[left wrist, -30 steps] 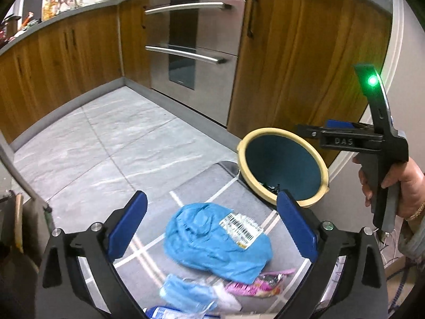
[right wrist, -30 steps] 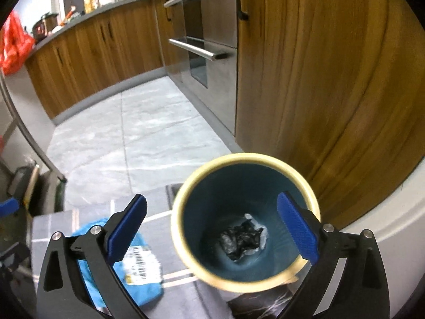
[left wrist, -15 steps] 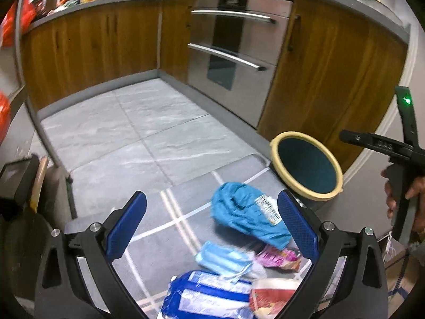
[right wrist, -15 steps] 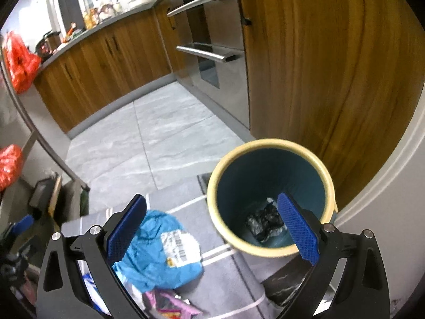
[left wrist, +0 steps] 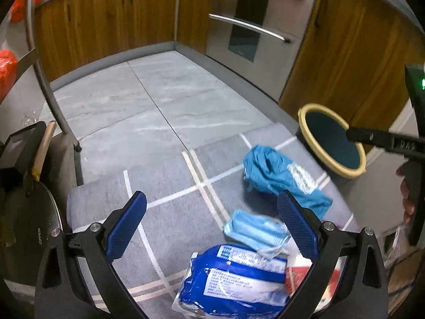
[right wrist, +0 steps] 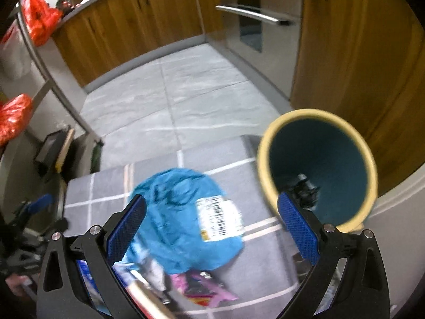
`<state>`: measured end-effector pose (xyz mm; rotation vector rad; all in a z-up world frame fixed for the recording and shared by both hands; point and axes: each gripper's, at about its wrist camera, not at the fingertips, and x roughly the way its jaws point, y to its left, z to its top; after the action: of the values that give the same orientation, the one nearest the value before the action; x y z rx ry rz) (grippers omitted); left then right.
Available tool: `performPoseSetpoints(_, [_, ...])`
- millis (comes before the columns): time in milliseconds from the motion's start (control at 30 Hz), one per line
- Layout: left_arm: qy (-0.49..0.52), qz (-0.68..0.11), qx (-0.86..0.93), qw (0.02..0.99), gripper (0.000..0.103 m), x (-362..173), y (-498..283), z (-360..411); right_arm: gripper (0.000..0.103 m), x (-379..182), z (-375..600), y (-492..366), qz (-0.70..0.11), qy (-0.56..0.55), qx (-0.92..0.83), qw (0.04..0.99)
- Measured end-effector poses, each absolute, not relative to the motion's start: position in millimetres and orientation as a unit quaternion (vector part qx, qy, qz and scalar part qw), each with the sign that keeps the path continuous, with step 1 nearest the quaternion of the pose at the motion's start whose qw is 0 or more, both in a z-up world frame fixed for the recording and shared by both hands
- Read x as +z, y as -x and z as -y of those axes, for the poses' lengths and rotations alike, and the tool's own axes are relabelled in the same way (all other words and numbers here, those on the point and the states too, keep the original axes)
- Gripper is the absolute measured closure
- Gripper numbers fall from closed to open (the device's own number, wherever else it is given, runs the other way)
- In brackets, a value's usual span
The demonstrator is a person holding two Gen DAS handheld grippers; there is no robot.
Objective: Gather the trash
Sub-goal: 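Grasp the blue barcode bag with the right tool while the left tool grasps a blue mask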
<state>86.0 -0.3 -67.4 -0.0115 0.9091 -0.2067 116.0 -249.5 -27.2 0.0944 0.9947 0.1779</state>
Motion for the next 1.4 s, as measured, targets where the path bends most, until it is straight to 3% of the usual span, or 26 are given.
performPoseSetpoints(167, [-0.043,-0.478,-0.089,0.873,0.006,-88,-89,2,0.005,-48,222,-116,-0.505,-0.025,0.121,0.854])
performPoseSetpoints(633, [0.010,-0.495,-0.078,0.865,0.006,-100,-102,-11,0.008,-97,179,-109,-0.560,0.042,0.192,0.805])
performPoseSetpoints(700, [0.008,-0.498,-0.079,0.864,0.006,-101,-103,-10,0.016,-105,175,-108,-0.570,0.062,0.193,0.797])
performPoseSetpoints(767, [0.006,-0.499,-0.081,0.863,0.006,-102,-102,-10,0.045,-110,174,-107,-0.578,0.073,0.190,0.790])
performPoseSetpoints(833, [0.007,-0.501,-0.086,0.861,0.006,-102,-102,-9,0.061,-113,176,-108,-0.590,0.068,0.192,0.782])
performPoseSetpoints(967, [0.011,-0.503,-0.106,0.858,0.006,-103,-100,-3,0.077,-105,182,-110,-0.583,0.045,0.195,0.788])
performPoseSetpoints(1400, [0.004,-0.516,-0.150,0.844,0.006,-121,-100,45,0.083,-74,221,-124,-0.549,-0.038,0.142,0.823])
